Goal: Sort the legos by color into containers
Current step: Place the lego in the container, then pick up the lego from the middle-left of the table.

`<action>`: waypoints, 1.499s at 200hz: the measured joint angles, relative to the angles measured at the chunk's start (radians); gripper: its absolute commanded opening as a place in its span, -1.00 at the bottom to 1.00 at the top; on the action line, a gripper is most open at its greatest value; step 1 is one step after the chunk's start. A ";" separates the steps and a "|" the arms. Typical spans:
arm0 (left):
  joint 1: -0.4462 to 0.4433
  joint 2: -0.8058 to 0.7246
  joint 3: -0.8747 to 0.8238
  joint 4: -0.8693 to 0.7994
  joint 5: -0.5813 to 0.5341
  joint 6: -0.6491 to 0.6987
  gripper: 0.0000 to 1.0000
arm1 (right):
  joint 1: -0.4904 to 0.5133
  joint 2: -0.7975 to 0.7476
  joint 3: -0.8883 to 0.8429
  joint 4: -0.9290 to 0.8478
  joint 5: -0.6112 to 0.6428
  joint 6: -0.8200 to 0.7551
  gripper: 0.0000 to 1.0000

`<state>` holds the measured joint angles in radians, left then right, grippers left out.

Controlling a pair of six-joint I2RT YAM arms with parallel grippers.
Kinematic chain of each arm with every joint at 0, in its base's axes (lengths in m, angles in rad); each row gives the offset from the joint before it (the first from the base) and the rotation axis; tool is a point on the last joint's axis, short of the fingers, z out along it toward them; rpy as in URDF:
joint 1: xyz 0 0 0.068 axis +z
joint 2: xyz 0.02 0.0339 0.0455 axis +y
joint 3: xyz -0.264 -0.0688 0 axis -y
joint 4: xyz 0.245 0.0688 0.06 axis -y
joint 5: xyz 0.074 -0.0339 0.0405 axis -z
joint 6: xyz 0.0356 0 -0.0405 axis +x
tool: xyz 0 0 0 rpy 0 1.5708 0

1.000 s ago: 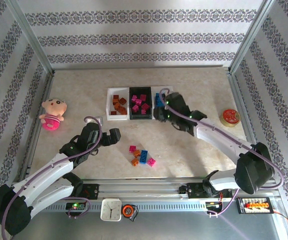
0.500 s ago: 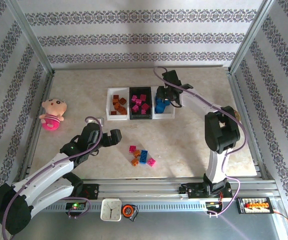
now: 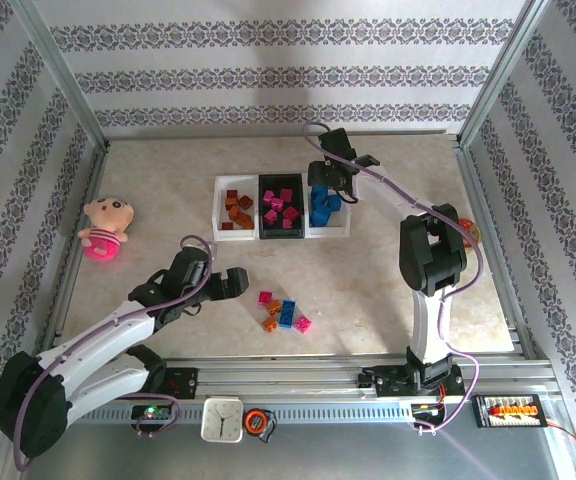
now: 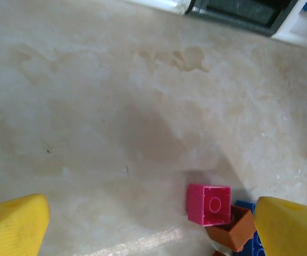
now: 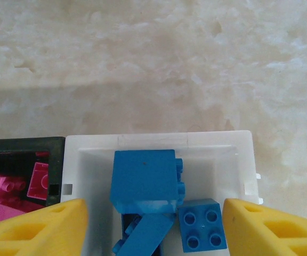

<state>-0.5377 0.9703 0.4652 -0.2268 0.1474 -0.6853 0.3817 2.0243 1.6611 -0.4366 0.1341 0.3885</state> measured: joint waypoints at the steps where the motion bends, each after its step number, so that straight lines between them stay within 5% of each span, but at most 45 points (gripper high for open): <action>1: 0.000 0.001 0.000 0.000 0.001 0.000 0.85 | 0.000 -0.001 -0.002 0.002 0.000 0.000 0.34; 35: -0.064 0.093 0.007 0.017 0.025 0.005 0.64 | 0.010 -0.117 -0.145 0.035 -0.014 0.000 0.34; 76: -0.184 0.266 0.079 0.022 0.023 0.025 0.70 | 0.067 -0.289 -0.351 0.093 -0.048 0.001 0.34; 149: -0.230 0.472 0.241 0.041 -0.040 0.098 0.53 | 0.092 -0.441 -0.566 0.143 -0.076 0.012 0.34; 174: -0.253 0.540 0.274 0.029 -0.058 0.112 0.30 | 0.092 -0.493 -0.603 0.150 -0.077 0.022 0.34; 246: -0.261 0.550 0.262 -0.047 -0.130 0.117 0.11 | 0.092 -0.552 -0.656 0.164 -0.079 0.027 0.35; 300: -0.261 0.513 0.243 -0.086 -0.156 0.116 -0.39 | 0.092 -0.562 -0.657 0.166 -0.079 0.031 0.35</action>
<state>-0.7990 1.4837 0.7086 -0.3126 -0.0086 -0.5690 0.4732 1.4624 1.0039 -0.2707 0.0547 0.4194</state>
